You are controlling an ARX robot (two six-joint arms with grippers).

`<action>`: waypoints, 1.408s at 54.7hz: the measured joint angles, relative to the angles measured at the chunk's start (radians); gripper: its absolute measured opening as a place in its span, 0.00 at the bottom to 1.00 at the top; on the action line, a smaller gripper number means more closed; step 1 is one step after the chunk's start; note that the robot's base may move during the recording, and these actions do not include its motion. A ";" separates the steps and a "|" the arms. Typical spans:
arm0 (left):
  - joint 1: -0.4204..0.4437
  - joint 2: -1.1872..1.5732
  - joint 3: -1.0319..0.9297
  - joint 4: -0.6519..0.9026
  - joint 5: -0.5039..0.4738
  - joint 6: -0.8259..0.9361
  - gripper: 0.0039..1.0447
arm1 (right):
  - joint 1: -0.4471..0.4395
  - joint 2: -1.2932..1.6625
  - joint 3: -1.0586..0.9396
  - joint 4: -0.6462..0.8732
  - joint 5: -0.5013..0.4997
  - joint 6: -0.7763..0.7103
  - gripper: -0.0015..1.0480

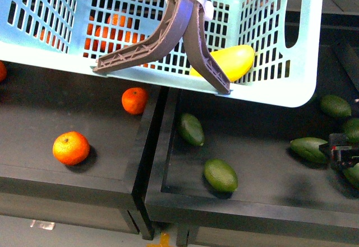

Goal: Pick mango and avocado into basket

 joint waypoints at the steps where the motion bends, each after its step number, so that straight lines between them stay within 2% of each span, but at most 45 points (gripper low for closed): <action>1: 0.000 0.000 0.000 0.000 0.000 0.000 0.06 | 0.001 0.005 0.004 -0.002 -0.002 0.000 0.93; 15: 0.000 0.000 0.000 0.000 0.004 0.000 0.06 | 0.021 0.155 0.155 -0.021 0.002 -0.093 0.93; 32: 0.000 0.000 0.000 0.000 0.004 0.000 0.06 | 0.037 0.302 0.323 -0.039 0.024 -0.088 0.93; 68: 0.000 0.000 0.000 0.000 0.004 0.000 0.06 | 0.046 0.342 0.372 -0.025 0.053 -0.055 0.93; 77: 0.000 0.000 0.000 0.000 0.003 0.000 0.06 | 0.046 0.343 0.372 -0.024 0.055 -0.047 0.72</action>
